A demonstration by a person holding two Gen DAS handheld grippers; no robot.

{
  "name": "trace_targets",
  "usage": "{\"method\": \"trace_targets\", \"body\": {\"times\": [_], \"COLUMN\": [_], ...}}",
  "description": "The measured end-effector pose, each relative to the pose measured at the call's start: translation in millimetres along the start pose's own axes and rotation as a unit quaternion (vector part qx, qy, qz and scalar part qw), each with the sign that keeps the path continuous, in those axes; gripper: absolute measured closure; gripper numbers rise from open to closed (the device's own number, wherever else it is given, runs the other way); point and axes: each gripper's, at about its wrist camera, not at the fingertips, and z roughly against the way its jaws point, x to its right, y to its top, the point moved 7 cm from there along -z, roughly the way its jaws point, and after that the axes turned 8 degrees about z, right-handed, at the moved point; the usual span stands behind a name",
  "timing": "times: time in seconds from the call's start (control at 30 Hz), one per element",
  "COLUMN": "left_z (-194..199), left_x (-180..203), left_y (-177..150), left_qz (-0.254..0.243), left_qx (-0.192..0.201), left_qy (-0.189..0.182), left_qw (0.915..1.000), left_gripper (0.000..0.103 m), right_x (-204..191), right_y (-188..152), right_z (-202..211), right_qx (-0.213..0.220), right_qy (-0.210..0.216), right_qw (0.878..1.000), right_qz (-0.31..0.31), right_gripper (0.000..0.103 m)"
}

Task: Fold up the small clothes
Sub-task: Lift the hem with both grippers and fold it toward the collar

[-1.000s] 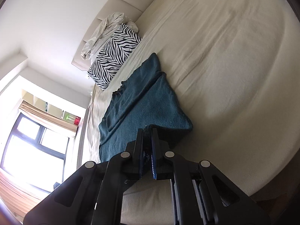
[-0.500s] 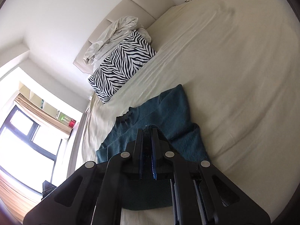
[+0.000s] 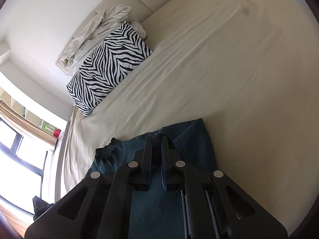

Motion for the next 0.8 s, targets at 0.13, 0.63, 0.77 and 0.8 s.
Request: {"method": "trace_targets", "body": {"times": [0.13,0.63,0.77,0.8], "left_z": [-22,25,29,29], "left_x": [-8,-32,-44,-47], "left_y": [17,-30,-61,-67], "left_qz": [0.009,-0.068,-0.098,-0.104], "left_qx": [0.004,0.044,0.042,0.041], "left_qy": [0.019,0.053,0.079,0.083], "left_qw": [0.9998,0.9953,0.9912,0.9903], "left_gripper": [0.092,0.054,0.054,0.054], "right_x": [12,23,14,16], "right_y": [7,-30,-57,-63], "right_z": [-40,-13,-17,-20], "right_qx": [-0.012,-0.022,-0.066,-0.078], "right_qy": [-0.008,-0.037,-0.060,-0.070], "right_qw": [1.000,0.998,0.988,0.986], "right_qz": [-0.013,0.055,0.124,0.130], "right_gripper": [0.095,0.046,0.048,0.056]}}
